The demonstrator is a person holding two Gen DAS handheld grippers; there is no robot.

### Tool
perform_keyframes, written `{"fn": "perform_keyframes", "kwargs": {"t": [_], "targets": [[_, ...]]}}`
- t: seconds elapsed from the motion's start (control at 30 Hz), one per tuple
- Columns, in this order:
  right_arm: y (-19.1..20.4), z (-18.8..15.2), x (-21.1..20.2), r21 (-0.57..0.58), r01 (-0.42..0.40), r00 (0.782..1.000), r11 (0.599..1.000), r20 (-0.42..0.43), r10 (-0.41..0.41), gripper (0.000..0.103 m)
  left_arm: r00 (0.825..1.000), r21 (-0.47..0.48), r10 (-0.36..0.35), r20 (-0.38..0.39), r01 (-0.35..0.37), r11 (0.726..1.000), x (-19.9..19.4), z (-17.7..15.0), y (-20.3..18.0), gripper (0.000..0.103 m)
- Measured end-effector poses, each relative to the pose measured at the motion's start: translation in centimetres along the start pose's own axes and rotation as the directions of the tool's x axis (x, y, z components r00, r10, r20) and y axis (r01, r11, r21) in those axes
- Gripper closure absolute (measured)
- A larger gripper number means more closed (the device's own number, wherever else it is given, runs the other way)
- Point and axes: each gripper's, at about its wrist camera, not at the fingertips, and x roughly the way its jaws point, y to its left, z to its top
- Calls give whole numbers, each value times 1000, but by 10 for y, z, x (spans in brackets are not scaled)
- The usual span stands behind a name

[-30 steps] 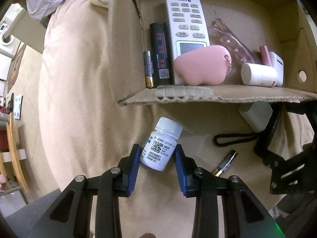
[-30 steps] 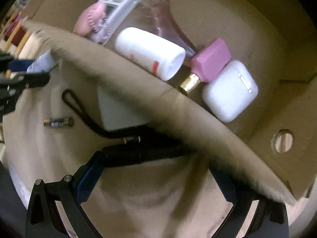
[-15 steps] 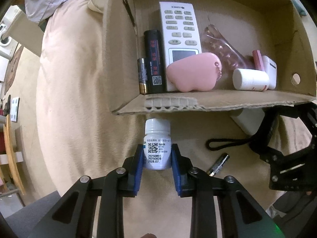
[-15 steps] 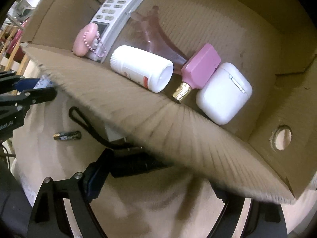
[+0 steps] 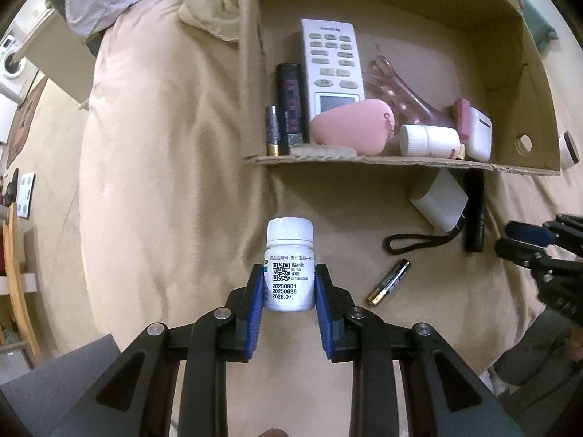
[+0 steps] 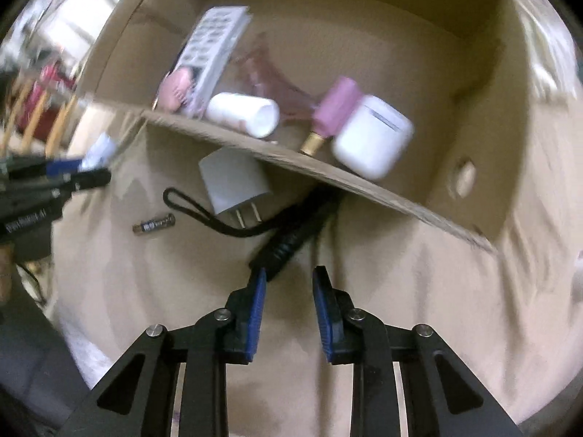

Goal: Organize rigid objects
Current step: 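Grasp the black flashlight with the right tool while the left tool holds the medicine bottle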

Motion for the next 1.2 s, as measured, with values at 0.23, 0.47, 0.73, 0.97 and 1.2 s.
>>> {"fn": "perform_keyframes", "kwargs": {"t": [0.23,0.47,0.73,0.97,1.2], "targets": [[-53,0,5,375,-279,960,884,108,257,67,1000,-10,-2,8,3,1000,-5,-4,10,79],[-48,17,37,454,-192,981,870,67,181,67,1000,-9,15,12,-15,1000,-9,-8,5,79],[-38,25,39,353,-76,997,933,42,66,80,1000,-12,29,1,-29,1000,-3,-8,4,79],[-19,-9,7,306,-115,992,945,91,91,83,1000,-4,16,23,-16,1000,-11,-10,-6,79],[-2,-39,-33,264,-171,976,949,179,126,83,998,-8,21,58,-20,1000,-33,-23,-7,79]]}}
